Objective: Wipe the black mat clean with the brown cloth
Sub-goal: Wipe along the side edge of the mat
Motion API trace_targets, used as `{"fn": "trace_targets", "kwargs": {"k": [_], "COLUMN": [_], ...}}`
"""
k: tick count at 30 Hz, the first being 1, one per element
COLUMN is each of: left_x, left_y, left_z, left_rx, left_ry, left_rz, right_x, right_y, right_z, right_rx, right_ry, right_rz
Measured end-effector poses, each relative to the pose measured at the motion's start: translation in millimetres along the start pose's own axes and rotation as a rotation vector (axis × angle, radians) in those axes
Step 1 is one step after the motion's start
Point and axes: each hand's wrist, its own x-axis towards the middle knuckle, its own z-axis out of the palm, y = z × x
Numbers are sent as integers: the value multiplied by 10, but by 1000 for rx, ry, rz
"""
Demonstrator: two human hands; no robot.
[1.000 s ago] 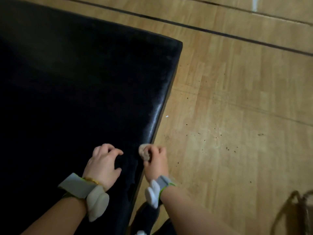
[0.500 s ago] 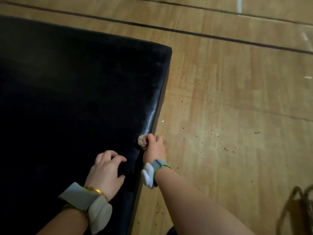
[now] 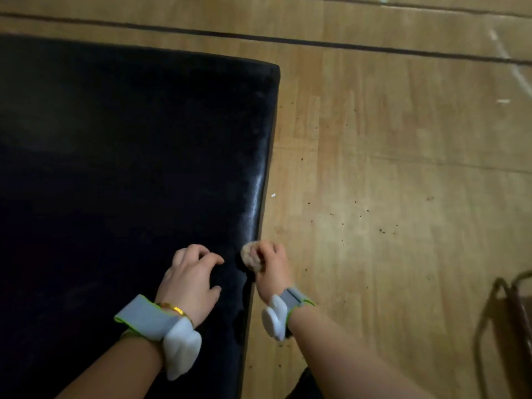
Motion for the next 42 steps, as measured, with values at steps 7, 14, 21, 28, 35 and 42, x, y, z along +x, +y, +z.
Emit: {"fn": "trace_targets", "kwargs": {"k": [7, 14, 21, 28, 35, 42], "left_x": [-174, -340, -476, -501, -598, -630], "left_y": [-180, -424, -500, -516, -574, -592], "left_z": [48, 51, 104, 105, 145, 241], "left_rx": [13, 24, 25, 11, 18, 32], "left_ry": [-45, -28, -65, -46, -76, -104], "left_rz": [48, 40, 33, 35, 53, 85], "right_x": [-78, 306, -685, 77, -944, -375], "right_y": [152, 66, 22, -64, 92, -151], "right_z": [212, 179, 269, 165, 404, 253], "right_rx": [197, 275, 116, 230, 77, 114], "right_ry": [159, 312, 102, 285, 138, 268], "right_rz": [87, 123, 106, 180, 180, 188]}}
